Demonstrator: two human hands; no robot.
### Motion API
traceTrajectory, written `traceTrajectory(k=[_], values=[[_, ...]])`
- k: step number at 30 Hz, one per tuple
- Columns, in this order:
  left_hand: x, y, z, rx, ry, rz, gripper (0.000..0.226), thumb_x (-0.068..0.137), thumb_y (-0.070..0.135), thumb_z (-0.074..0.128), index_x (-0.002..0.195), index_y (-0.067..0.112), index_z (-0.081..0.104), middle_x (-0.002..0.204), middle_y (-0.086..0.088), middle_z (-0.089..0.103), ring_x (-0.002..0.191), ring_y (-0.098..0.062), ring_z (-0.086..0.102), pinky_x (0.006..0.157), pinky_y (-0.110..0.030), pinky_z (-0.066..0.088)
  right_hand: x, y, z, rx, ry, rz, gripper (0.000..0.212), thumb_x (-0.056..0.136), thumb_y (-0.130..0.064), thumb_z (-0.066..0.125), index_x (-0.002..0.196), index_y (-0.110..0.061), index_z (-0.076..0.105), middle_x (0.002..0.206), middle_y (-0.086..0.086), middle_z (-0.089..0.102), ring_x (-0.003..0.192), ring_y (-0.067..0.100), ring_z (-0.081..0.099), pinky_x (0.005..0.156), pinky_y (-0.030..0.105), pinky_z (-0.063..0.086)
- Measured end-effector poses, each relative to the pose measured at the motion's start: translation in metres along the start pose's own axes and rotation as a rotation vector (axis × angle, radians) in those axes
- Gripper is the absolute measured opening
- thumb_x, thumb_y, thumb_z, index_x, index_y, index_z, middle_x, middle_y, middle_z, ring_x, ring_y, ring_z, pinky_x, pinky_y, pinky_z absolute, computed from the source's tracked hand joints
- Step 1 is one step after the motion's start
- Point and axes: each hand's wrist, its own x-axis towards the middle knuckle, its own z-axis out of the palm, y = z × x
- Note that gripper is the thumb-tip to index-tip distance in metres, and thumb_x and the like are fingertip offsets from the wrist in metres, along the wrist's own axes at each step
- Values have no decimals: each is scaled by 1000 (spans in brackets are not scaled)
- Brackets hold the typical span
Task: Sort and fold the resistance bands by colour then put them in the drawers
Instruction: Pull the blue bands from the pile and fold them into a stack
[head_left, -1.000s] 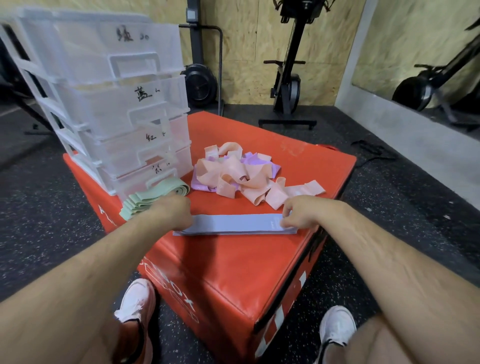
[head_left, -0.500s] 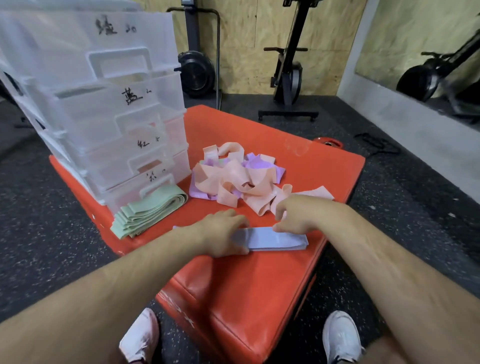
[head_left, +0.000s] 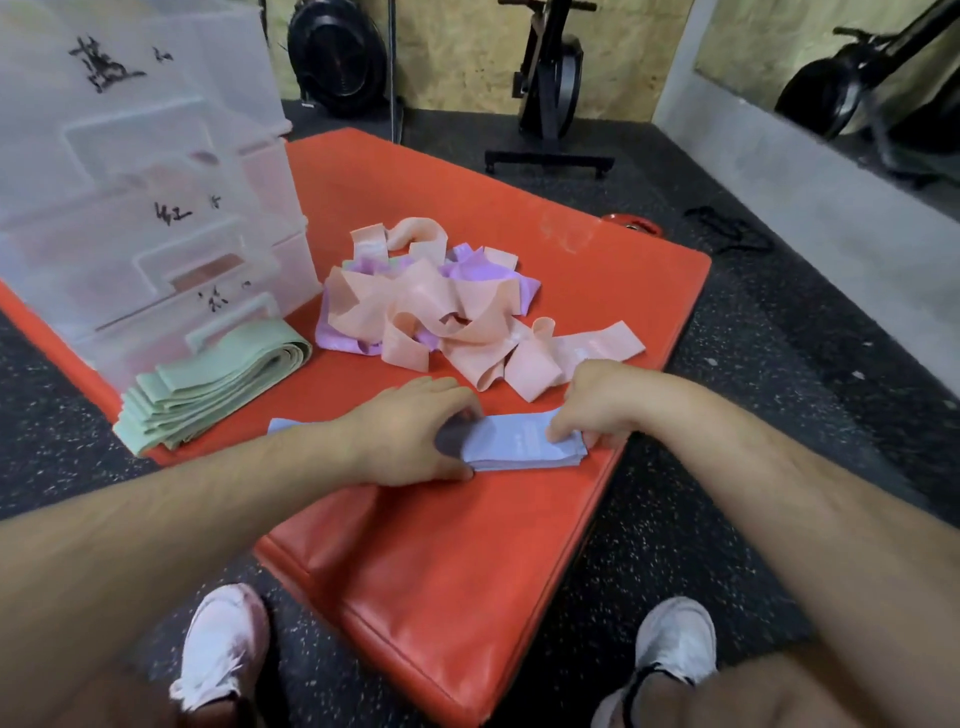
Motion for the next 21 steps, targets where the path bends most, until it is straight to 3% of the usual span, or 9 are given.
traceTrajectory(k=[6,12,21], values=[[5,9,-2,6,-55,-37,56,66,50,77,113,47,48,103,12,46,101,-14,48,89,-43,47,-4,-6,5,114,-24,-17,18,80,-21,70,81,-11,56,71,6,57,49,19,46,45,20,35],[-3,12,0,39,-51,-62,51,75,48,77,118,47,49,106,9,46,101,-16,48,92,-43,46,-2,-4,14,217,-10,-53,20,75,-22,67,91,-12,60,75,7,55,59,24,50,48,23,39],[-7,23,0,-24,-51,-94,52,77,48,77,121,50,50,112,10,45,109,-15,45,100,-42,42,-22,-2,-8,210,-24,-102,12,85,-14,63,77,-11,55,61,5,54,42,14,45,43,18,36]])
